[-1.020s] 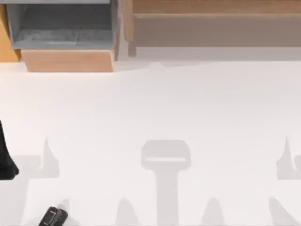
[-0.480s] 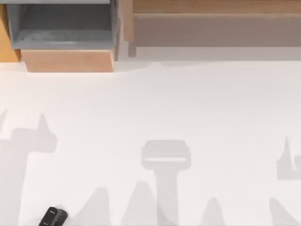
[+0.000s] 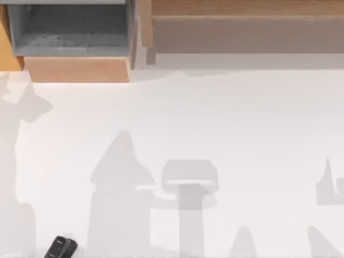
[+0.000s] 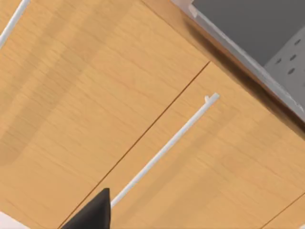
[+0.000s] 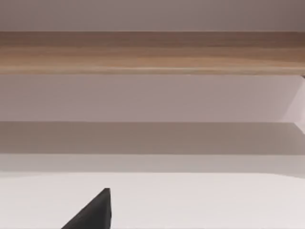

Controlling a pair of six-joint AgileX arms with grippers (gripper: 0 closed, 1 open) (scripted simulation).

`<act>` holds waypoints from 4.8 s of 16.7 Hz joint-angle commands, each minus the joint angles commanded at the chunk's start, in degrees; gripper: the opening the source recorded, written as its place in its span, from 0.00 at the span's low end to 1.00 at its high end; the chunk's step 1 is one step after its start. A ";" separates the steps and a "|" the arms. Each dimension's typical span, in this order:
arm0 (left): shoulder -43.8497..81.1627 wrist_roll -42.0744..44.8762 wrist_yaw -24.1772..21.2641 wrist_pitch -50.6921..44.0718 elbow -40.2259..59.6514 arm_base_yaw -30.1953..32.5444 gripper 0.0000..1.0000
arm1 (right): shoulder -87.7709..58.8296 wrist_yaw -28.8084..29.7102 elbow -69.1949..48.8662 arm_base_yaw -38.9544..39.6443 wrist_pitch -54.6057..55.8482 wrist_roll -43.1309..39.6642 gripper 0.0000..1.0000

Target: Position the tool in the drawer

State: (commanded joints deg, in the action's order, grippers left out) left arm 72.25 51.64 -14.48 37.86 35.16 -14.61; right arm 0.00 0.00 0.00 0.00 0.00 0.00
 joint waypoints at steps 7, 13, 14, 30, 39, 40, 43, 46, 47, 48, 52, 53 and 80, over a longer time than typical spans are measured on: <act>37.33 25.00 -7.97 18.63 17.54 -5.97 1.00 | 0.00 0.00 0.00 0.00 0.00 0.00 1.00; 56.32 37.71 -11.77 28.33 26.78 -9.01 1.00 | 0.00 0.00 0.00 0.00 0.00 0.00 1.00; 57.67 38.64 -12.03 29.05 27.47 -9.25 1.00 | 0.00 0.00 0.00 0.00 0.00 0.00 1.00; 61.49 39.11 -10.75 26.00 34.42 -7.93 1.00 | 0.00 0.00 0.00 0.00 0.00 0.00 1.00; 61.49 39.11 -10.75 26.00 34.42 -7.93 0.40 | 0.00 0.00 0.00 0.00 0.00 0.00 1.00; 61.49 39.11 -10.75 26.00 34.42 -7.93 0.32 | 0.00 0.00 0.00 0.00 0.00 0.00 1.00; 61.49 39.11 -10.75 26.00 34.42 -7.93 0.10 | 0.00 0.00 0.00 0.00 0.00 0.00 1.00; 61.49 39.11 -10.75 26.00 34.42 -7.93 0.00 | 0.00 0.00 0.00 0.00 0.00 0.00 1.00; 61.49 39.11 -10.75 26.00 34.42 -7.93 0.00 | 0.00 0.00 0.00 0.00 0.00 0.00 1.00; 61.49 39.11 -10.75 26.00 34.42 -7.93 0.00 | 0.00 0.00 0.00 0.00 0.00 0.00 1.00; 61.49 39.11 -10.75 26.00 34.42 -7.93 0.00 | 0.00 0.00 0.00 0.00 0.00 0.00 1.00; 61.99 38.81 -10.77 25.48 34.35 -8.14 0.00 | 0.00 0.00 0.00 0.00 0.00 0.00 1.00; 49.03 39.29 -19.89 41.41 4.76 -17.45 0.00 | 0.00 0.00 0.00 0.00 0.00 0.00 1.00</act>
State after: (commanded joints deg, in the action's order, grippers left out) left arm 121.28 90.93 -34.37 79.28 39.92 -32.06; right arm 0.00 0.00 0.00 0.00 0.00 0.00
